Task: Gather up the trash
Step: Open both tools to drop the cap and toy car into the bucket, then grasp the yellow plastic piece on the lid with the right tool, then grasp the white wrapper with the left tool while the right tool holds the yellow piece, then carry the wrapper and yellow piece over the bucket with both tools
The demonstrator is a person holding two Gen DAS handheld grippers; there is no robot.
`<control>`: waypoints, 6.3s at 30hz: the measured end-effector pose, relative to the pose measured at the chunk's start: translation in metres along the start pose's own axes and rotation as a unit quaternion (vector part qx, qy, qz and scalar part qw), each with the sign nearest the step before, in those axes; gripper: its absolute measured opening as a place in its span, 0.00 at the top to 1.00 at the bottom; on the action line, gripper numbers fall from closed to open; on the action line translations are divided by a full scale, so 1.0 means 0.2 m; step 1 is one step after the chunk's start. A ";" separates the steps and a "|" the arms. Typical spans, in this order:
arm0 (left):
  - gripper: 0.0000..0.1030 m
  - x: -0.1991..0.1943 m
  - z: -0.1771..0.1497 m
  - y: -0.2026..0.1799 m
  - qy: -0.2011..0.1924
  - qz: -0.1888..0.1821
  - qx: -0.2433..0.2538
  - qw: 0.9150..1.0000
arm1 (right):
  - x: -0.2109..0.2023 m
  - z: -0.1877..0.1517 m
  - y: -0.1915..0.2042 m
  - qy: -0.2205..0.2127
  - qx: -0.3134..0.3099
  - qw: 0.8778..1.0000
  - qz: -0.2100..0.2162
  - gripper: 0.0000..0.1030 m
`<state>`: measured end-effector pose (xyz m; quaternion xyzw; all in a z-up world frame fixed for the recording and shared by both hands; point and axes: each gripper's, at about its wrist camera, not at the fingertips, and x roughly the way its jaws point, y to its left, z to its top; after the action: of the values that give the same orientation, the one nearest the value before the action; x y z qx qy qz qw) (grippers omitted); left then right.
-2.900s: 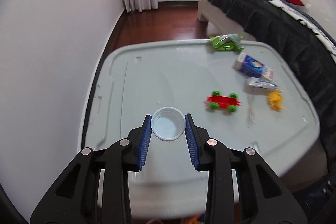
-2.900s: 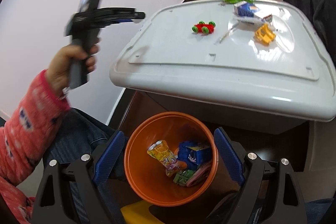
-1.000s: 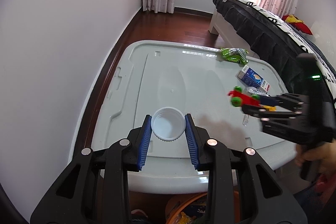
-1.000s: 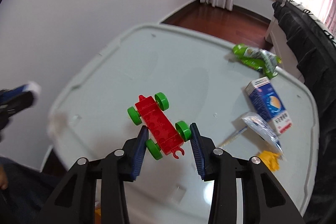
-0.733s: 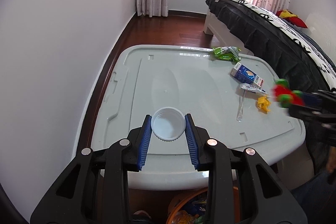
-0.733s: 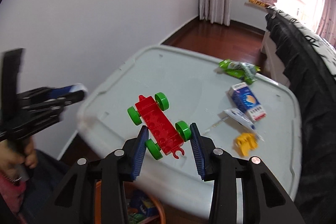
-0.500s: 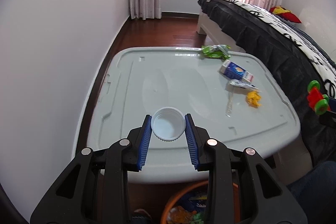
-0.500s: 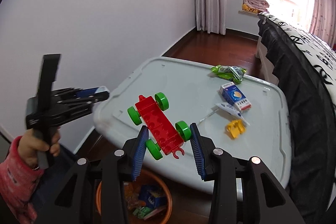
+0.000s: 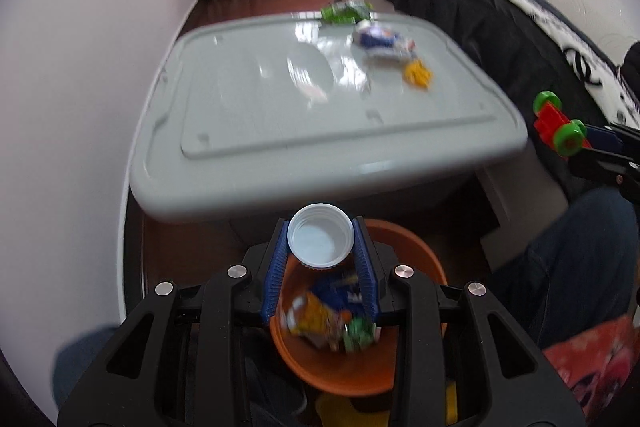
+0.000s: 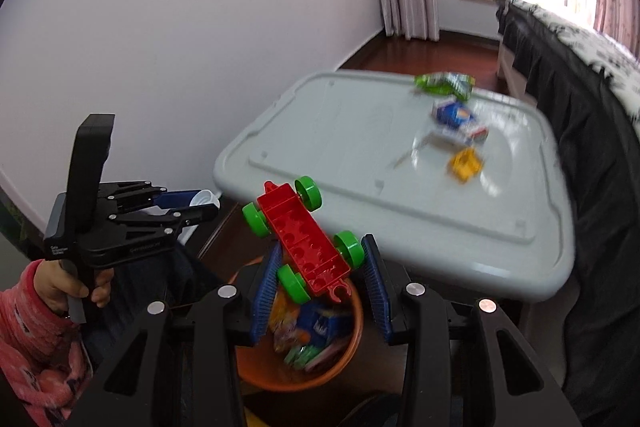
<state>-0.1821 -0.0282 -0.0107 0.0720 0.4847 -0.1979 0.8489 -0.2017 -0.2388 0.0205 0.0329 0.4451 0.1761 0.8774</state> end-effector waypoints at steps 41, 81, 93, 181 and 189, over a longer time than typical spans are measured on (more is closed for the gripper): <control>0.25 0.44 -0.26 -0.04 0.157 0.029 -0.041 0.986 | 0.45 -0.26 -0.01 0.135 0.095 0.985 0.041 0.22; 0.20 0.30 0.60 0.21 -0.060 0.045 -0.062 0.995 | 0.92 0.53 -0.94 0.035 0.197 0.960 -0.194 0.16; 0.20 0.30 0.60 0.25 -0.055 0.038 -0.076 0.995 | 1.10 0.59 -1.05 0.074 0.195 0.946 -0.247 0.48; 0.97 0.05 0.32 -0.04 0.013 -0.134 0.000 0.991 | 0.12 0.26 -0.24 -0.023 0.068 0.997 0.019 0.58; 0.97 0.16 -0.04 0.03 0.098 -0.110 -0.016 0.989 | 0.29 0.07 -0.02 0.056 0.059 0.995 0.052 0.57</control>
<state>-0.1718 -0.0282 -0.0417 0.0233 0.5735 -0.2741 0.7716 -0.1574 -0.2215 -0.0159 0.0978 0.5010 0.1962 0.8372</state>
